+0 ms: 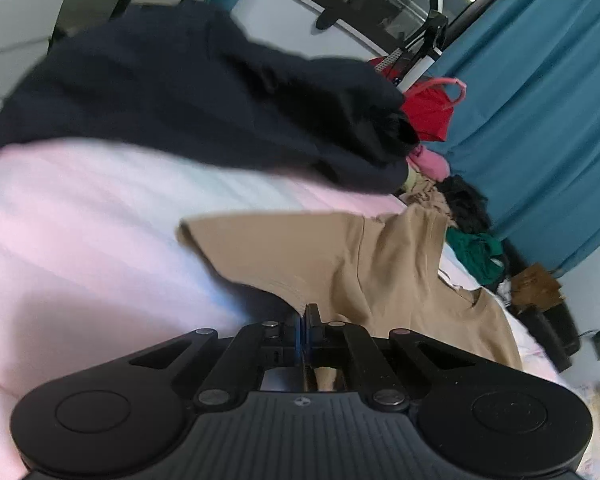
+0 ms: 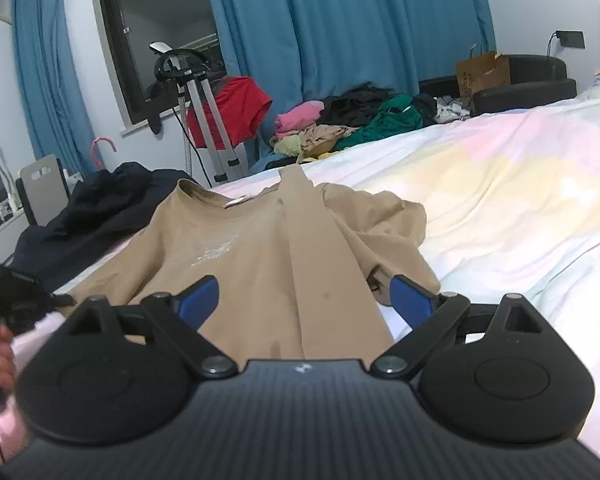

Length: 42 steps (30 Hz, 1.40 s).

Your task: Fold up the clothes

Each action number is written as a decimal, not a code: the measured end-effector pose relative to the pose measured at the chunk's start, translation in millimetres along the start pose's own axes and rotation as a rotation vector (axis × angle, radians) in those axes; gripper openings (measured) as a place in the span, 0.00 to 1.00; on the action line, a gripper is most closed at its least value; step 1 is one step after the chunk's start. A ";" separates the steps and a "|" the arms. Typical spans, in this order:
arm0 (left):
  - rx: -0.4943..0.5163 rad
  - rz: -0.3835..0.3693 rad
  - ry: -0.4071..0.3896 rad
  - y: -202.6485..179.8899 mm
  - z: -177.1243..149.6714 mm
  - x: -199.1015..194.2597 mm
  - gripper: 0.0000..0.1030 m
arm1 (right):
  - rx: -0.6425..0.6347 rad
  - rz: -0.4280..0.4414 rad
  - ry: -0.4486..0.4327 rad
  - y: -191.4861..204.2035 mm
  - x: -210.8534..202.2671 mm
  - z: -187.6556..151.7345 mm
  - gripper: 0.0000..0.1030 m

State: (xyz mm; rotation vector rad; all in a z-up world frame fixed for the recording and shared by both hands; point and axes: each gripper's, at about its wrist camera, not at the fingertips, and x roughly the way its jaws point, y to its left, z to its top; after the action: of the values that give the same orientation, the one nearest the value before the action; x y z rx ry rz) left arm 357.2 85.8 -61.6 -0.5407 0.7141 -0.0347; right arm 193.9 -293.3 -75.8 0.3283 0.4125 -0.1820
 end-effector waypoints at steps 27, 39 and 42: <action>0.412 0.161 -0.160 -30.8 -43.5 -113.0 0.79 | 0.015 -0.019 0.001 -8.8 2.3 0.9 0.91; 0.442 -0.033 -0.077 -72.1 -202.6 -186.3 0.81 | 0.165 0.030 0.028 -48.4 -38.4 23.6 0.90; 0.436 -0.041 -0.062 -70.1 -209.0 -184.6 0.81 | 0.331 0.077 0.082 -85.4 -34.0 31.9 0.90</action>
State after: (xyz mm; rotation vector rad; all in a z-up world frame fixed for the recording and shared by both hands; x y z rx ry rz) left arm 95.4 -31.8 -45.1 -0.1376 0.6110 -0.2059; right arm 154.4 -380.3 -57.4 0.6780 0.4507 -0.1619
